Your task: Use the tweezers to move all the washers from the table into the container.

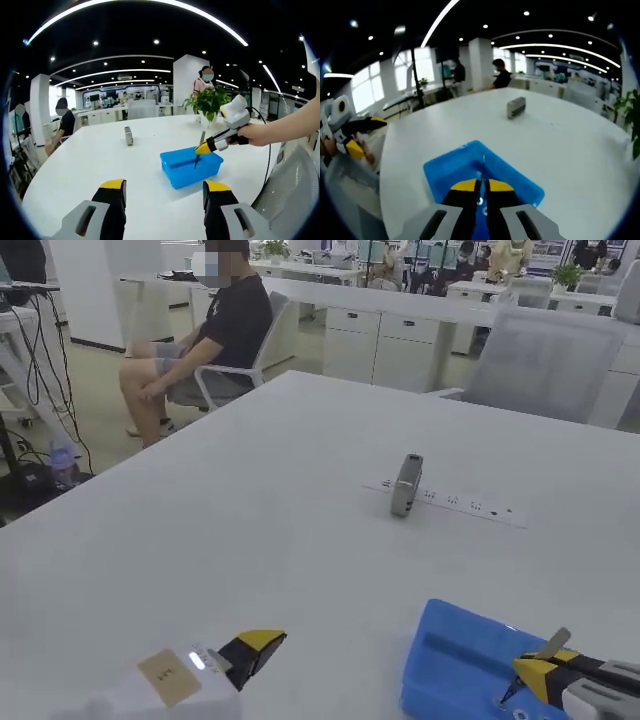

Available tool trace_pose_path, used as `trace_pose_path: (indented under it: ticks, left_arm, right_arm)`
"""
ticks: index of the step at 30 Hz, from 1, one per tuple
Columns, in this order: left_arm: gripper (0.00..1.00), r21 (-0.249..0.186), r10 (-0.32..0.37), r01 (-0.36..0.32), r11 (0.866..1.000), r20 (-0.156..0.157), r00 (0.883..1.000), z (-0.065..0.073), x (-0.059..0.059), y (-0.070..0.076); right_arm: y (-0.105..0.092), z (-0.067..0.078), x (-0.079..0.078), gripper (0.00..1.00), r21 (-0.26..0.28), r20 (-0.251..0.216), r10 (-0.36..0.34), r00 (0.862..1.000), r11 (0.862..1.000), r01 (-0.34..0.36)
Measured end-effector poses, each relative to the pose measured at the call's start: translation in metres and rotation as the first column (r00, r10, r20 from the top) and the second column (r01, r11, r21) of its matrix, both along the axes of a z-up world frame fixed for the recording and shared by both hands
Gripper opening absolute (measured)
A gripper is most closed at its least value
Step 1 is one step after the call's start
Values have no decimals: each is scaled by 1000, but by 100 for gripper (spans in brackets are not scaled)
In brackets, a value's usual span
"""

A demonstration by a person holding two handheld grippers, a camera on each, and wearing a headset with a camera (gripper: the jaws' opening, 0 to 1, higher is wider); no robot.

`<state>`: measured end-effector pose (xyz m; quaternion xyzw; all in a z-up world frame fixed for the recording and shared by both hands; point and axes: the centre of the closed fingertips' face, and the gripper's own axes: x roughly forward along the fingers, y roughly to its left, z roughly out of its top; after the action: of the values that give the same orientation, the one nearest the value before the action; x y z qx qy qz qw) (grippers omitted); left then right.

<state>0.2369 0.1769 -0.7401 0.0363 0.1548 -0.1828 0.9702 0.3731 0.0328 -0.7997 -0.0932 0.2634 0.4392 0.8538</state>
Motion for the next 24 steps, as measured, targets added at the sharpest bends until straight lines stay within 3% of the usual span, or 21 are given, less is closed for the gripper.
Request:
trace_pose_path:
  ticks: [7,11,18,24]
  left_arm:
    - [61,3,-1,1,1000,-1,1000,0,0,0]
    - [61,6,0,0,1000,-2,1000,-1,0,0]
    - [60,6,0,0,1000,-1,1000,0,1,0]
    - [61,4,0,0,1000,-1,1000,0,0,0]
  right_arm:
    - [-2,-4,3,2,-16,1,9,1000,1000,-9]
    - [1,-4,1,3,1,0,26,1000,1000,-26]
    - [3,0,-1,3,5,27,29,999,1000,-29]
    - [3,12,-5,3,47,31,20,999,999,-21]
